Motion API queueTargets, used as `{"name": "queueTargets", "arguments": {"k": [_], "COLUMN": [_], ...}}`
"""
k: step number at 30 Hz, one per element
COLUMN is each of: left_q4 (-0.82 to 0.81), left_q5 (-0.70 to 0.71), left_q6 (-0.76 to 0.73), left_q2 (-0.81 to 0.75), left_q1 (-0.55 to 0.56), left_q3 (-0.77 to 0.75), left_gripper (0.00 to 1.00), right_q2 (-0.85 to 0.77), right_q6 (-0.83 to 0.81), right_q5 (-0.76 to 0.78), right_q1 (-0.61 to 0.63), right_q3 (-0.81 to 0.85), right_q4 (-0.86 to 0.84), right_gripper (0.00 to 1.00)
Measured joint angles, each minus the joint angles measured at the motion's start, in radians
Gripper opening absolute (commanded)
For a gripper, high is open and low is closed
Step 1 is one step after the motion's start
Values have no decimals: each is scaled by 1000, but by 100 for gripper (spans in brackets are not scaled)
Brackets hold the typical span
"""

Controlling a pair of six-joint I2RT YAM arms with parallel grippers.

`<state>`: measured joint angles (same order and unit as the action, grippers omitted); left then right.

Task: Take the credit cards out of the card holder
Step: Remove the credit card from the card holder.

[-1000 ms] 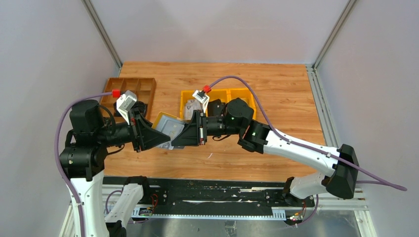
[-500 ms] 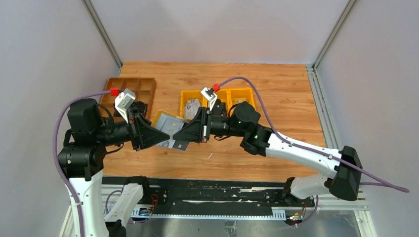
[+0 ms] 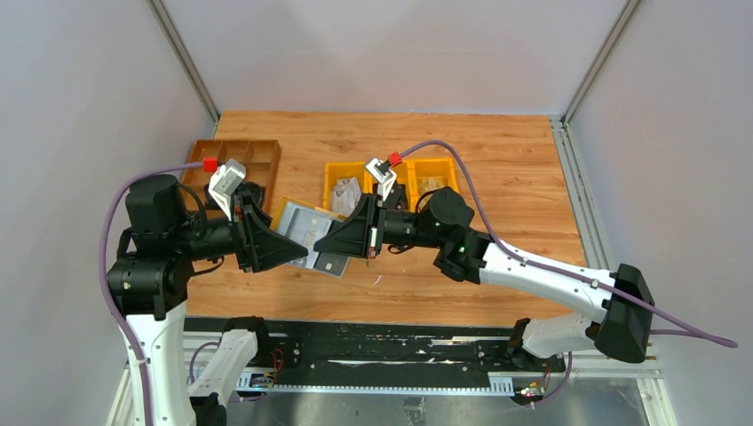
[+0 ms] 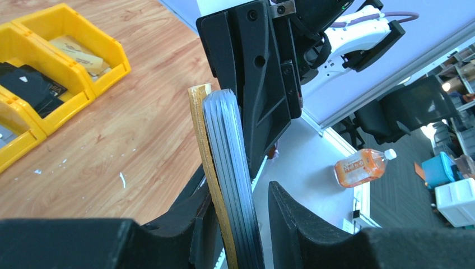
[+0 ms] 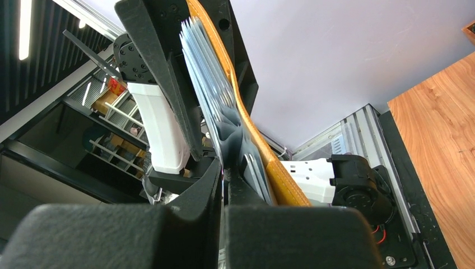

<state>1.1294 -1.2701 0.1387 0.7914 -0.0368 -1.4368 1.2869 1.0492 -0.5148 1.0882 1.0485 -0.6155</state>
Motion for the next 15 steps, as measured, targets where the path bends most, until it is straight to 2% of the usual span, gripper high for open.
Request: {"name": "queueTargets", "arguments": {"k": [15], "left_q4": [10], "left_q5": [-10], "left_q6": [8], "left_q2": [23], "left_q1": [1], "left_q3": [-22], "left_gripper": [21], "right_q2": [-49], "right_q6": [-47], "right_q5": [4], "right_q1": [0], "right_q3": [-42], "right_q4": [-5], "right_gripper": [0]}}
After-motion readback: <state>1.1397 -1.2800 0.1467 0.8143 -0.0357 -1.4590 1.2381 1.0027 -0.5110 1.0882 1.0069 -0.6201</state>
